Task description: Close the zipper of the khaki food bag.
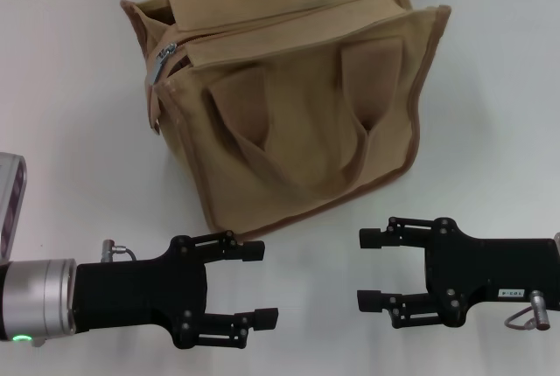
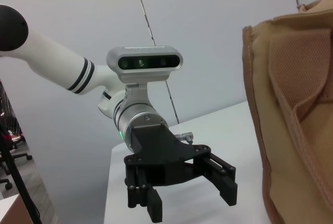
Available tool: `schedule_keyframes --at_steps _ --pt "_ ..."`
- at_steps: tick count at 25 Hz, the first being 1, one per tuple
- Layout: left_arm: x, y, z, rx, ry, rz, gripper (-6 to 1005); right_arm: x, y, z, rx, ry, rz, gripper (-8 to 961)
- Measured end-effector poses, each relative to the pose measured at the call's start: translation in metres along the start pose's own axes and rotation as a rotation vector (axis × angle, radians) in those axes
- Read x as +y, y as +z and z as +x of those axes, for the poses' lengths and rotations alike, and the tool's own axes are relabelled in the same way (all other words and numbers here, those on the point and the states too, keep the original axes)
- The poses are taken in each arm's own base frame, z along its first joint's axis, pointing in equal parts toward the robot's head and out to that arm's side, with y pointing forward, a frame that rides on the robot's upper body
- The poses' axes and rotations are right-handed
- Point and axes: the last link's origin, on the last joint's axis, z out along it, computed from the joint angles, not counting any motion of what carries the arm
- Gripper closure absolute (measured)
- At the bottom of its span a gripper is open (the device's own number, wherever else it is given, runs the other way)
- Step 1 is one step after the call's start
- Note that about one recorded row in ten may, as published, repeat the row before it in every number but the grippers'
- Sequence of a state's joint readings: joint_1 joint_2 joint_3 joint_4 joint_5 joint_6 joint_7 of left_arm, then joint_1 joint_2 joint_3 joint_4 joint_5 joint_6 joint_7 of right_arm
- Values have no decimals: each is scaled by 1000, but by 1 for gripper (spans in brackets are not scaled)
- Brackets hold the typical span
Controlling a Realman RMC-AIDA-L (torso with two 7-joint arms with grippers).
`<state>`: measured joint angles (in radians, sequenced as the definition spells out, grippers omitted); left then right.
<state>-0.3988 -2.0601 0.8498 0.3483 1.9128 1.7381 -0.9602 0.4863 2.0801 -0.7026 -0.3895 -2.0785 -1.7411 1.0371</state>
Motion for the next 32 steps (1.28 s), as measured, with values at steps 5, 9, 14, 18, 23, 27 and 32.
schedule_keyframes --at_steps 5,9,14,18,23,27,32 --pt "0 0 0 0 0 0 165 0 0 0 0 0 0 170" --pt "0 0 0 0 0 0 166 0 0 0 0 0 0 170" --pt "0 0 1 7 1 -2 166 0 0 1 0 2 2 170" --pt "-1 3 12 66 24 -8 166 0 -1 1 1 2 3 170" --pt "2 -1 39 260 111 -26 167 0 -1 1 0 2 4 171" --pt "-4 -16 69 528 193 91 167 0 -1 1 0 3 6 171" --pt "-19 -35 80 696 215 304 167 0 -1 1 0 3 9 171"
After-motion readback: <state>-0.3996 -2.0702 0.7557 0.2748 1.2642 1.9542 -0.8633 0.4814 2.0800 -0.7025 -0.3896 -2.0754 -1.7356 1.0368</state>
